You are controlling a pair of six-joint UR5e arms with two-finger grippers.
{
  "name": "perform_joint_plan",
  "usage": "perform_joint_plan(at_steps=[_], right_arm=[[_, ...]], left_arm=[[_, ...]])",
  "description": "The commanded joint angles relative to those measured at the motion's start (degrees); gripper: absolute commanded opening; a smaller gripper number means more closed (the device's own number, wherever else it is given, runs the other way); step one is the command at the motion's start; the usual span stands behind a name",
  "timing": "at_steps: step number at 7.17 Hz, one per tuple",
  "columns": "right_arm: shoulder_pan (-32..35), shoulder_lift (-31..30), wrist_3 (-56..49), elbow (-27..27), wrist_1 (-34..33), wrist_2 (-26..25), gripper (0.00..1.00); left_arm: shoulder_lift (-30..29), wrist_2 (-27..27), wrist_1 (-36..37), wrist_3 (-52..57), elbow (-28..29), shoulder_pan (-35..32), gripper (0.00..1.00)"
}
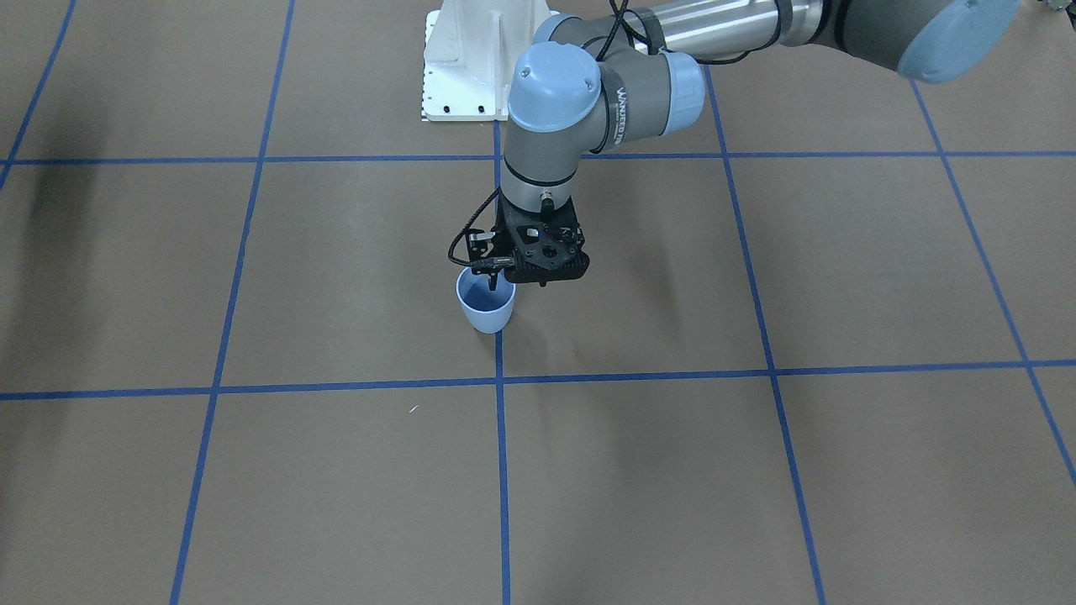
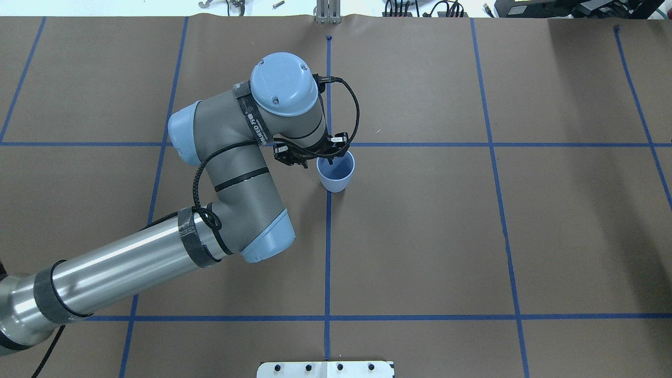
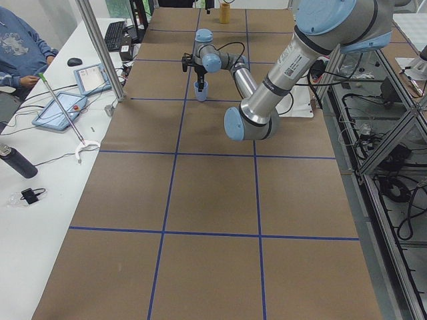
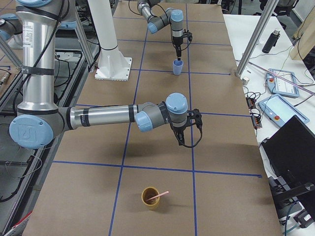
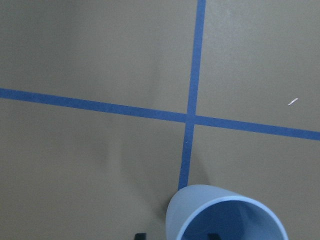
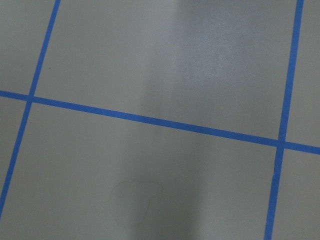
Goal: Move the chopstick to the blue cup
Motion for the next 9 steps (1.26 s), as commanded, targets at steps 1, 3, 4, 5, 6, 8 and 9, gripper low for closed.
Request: perform_joint_plan(at_steps=[1, 3, 4, 5, 6, 8, 9], right_arm=[[0.4, -1.7, 0.0, 0.1, 0.0, -0.1, 1.0], [9.6, -7.1, -2.6, -0.9, -0.6, -2.6, 0.95], [14.2, -8.3, -11.6, -2.8, -1.7, -4.1, 0.93], [18.1, -7.9, -19.4, -5.3, -4.7, -5.4, 0.91], [20.0, -7.9, -21.8, -5.9, -4.8, -8.7, 0.9], [20.3, -7.9, -21.5, -9.2, -3.4, -10.7, 0.92], [20.3, -7.0, -21.4, -11.5, -3.4, -10.6, 0.91]], left_arm=[[4.9, -2.9, 5.7, 3.4, -10.4, -3.1, 0.98], [10.0, -3.1, 6.2, 3.5, -15.5, -4.2, 0.98], [10.0, -3.1, 6.3, 3.5, -15.5, -4.4, 0.98], [10.2, -3.1, 6.4, 3.5, -15.5, -5.1, 0.98], [10.6, -3.1, 6.3, 3.5, -15.1, -5.0, 0.98], [10.9, -3.0, 6.1, 3.5, -14.6, -4.9, 0.98], [10.8, -3.0, 6.2, 3.5, -14.6, -4.9, 0.98]])
